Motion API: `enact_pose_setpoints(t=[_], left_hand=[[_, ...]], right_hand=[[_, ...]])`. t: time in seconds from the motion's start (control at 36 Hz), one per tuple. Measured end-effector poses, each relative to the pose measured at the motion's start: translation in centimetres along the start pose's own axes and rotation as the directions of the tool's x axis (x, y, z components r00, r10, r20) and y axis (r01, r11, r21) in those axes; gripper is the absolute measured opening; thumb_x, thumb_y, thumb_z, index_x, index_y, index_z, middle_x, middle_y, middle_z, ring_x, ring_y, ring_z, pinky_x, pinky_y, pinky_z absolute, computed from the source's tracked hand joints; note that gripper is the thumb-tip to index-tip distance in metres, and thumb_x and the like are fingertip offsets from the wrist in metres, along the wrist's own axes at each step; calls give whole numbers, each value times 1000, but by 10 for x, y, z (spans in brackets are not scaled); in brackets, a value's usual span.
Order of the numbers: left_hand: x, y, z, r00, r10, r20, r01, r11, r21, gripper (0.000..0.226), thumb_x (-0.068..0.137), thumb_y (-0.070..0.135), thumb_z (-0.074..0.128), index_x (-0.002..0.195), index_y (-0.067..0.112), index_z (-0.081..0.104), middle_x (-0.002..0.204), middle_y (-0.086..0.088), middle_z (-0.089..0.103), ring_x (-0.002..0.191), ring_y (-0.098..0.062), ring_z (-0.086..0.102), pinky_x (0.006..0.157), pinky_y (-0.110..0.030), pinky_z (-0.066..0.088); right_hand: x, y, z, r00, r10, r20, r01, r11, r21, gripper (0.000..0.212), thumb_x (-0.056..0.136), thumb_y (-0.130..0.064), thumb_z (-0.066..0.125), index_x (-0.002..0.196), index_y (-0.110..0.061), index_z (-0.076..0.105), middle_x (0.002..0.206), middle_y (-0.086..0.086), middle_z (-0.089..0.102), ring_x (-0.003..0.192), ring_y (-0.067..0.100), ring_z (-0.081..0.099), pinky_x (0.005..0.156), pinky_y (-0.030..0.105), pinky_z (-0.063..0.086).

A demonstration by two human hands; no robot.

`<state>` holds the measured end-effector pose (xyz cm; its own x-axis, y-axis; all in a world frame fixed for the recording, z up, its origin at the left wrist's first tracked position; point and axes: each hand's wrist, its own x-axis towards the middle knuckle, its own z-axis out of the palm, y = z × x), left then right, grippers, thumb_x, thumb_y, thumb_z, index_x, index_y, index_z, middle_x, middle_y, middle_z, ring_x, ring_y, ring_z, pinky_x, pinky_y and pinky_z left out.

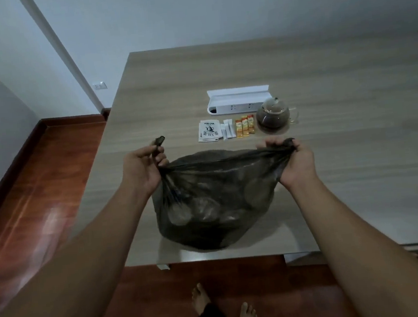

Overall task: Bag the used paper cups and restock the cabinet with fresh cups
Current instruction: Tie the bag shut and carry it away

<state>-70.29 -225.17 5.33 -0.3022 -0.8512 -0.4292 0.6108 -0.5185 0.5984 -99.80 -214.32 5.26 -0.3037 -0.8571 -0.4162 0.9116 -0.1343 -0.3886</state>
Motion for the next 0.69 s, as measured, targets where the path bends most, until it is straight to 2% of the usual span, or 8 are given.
enact_pose_setpoints(t=[0.11, 0.19, 0.28, 0.36, 0.42, 0.47, 0.53, 0.69], left_hand=[[16, -2, 6, 999, -26, -47, 28, 998, 48, 33, 101, 5, 29, 105, -4, 61, 79, -6, 66, 60, -8, 60, 62, -16, 52], [25, -5, 15, 999, -10, -45, 9, 1000, -22, 41, 107, 18, 28, 102, 0, 64, 89, -7, 74, 76, -13, 73, 80, -27, 57], [34, -9, 20, 1000, -16, -10, 14, 987, -159, 37, 108, 25, 30, 94, 8, 59, 65, -1, 63, 56, -12, 64, 65, -23, 57], [46, -10, 17, 997, -41, -70, 34, 995, -96, 27, 105, 28, 39, 86, 18, 55, 43, 8, 42, 33, -4, 40, 40, -16, 41], [57, -12, 10, 997, -78, -27, 76, 995, -63, 31, 104, 36, 39, 84, 18, 54, 40, 8, 31, 29, -3, 27, 31, -16, 25], [62, -14, 4, 992, -124, 31, 126, 991, -54, 46, 101, 50, 36, 89, 11, 57, 45, 7, 30, 32, -4, 24, 31, -17, 17], [68, -16, -2, 982, -170, 78, 171, 985, -4, 52, 97, 50, 41, 101, 2, 60, 55, 4, 37, 39, -5, 27, 36, -18, 19], [75, -28, -5, 984, -160, 81, 151, 983, 107, 31, 103, 20, 39, 103, -2, 62, 82, -10, 68, 57, -10, 60, 54, -18, 52]], right_hand=[[17, 3, 3, 999, 24, -34, -20, 993, 116, 39, 98, -19, 31, 59, -19, 36, 43, -6, 31, 33, 9, 29, 41, 18, 37], [27, -1, 4, 998, 63, 5, -63, 992, 108, 37, 93, -17, 37, 56, -18, 36, 44, -6, 27, 32, 7, 21, 30, 20, 20], [35, -2, 3, 998, 55, 20, -56, 997, 57, 9, 75, -15, 51, 68, -12, 47, 50, -4, 30, 37, 8, 24, 32, 20, 17], [37, -2, 0, 996, 76, 38, -74, 996, -44, 22, 54, -9, 63, 70, -8, 48, 64, 3, 45, 43, 8, 26, 34, 19, 18], [39, 4, 0, 996, 88, 2, -86, 985, -147, 18, 61, -7, 61, 75, -7, 50, 71, 9, 56, 43, 7, 30, 33, 17, 21], [41, 11, -1, 993, 83, -83, -99, 972, -212, 8, 84, -11, 52, 84, -3, 54, 72, 12, 64, 41, 6, 36, 32, 14, 24], [45, 16, -2, 987, 59, -150, -91, 971, -220, 27, 100, -19, 38, 90, -2, 57, 72, 12, 69, 42, 7, 45, 34, 13, 31], [39, 36, -4, 982, -27, -190, 20, 999, -35, 35, 106, -29, 33, 82, -11, 52, 60, 5, 66, 62, 22, 72, 66, 41, 61]])
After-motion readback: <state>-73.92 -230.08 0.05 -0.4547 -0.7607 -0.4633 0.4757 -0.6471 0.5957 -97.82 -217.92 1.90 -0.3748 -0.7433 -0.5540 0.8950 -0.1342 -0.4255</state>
